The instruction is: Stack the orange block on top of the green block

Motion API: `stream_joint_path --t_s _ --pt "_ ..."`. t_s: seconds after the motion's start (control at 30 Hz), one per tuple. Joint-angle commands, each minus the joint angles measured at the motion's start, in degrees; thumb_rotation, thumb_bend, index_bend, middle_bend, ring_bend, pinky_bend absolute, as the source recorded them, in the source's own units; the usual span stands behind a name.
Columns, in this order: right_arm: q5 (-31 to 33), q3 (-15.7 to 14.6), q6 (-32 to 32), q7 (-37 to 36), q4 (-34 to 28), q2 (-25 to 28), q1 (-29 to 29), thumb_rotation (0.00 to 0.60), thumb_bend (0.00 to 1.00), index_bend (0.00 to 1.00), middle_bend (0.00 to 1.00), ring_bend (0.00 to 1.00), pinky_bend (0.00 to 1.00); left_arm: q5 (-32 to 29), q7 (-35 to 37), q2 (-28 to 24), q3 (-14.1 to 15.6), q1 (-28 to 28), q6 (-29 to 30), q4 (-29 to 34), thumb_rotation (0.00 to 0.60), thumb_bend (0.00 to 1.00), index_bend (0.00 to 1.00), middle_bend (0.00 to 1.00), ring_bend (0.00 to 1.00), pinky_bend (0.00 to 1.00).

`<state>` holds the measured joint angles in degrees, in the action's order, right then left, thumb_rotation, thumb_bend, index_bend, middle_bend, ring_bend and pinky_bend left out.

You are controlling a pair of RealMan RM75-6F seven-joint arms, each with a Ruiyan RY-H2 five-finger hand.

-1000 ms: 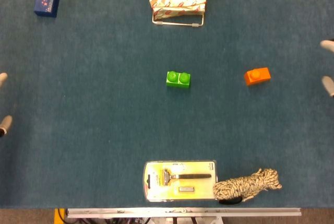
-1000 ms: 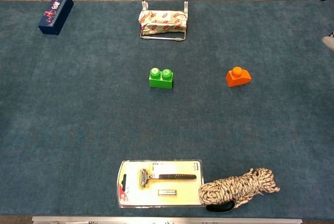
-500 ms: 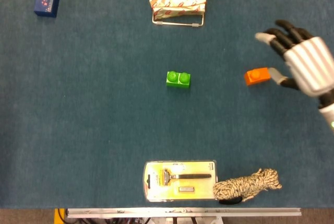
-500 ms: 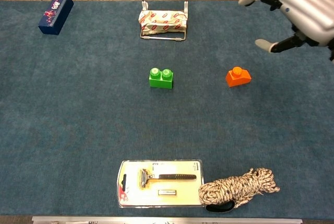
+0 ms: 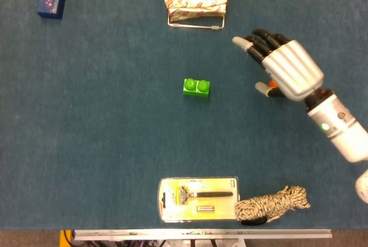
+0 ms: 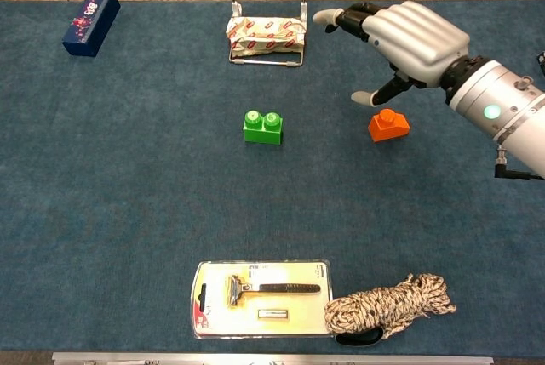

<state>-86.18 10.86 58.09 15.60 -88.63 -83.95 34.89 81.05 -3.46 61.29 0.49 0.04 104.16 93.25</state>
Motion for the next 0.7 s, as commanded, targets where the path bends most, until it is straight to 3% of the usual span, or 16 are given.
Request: stream_joint_path --t_s 0.03,0.4,0.7 --pt "1.10 -0.13 -1.67 -0.79 1.24 -1.33 1.36 0.600 0.11 0.00 0.20 0.13 0.31 0.34 0.43 -0.42 -0.45 0.77 0.54 0.30 0.600 0.21 0.29 0.16 0.01 0.13" --pt "0.78 -1.55 -4.55 -3.27 4.82 -3.20 4.90 0.600 0.05 0.00 0.19 0.12 0.30 -1.35 1.03 -1.80 -2.89 3.65 1.48 1.43 0.600 0.21 0.32 0.19 0.02 0.13" --pt "-0.45 -2.83 -5.06 -5.52 5.83 -3.38 6.66 0.600 0.05 0.00 0.19 0.12 0.30 -1.52 6.43 -5.60 -2.75 3.14 -5.26 -0.88 0.600 0.21 0.32 0.19 0.02 0.13"
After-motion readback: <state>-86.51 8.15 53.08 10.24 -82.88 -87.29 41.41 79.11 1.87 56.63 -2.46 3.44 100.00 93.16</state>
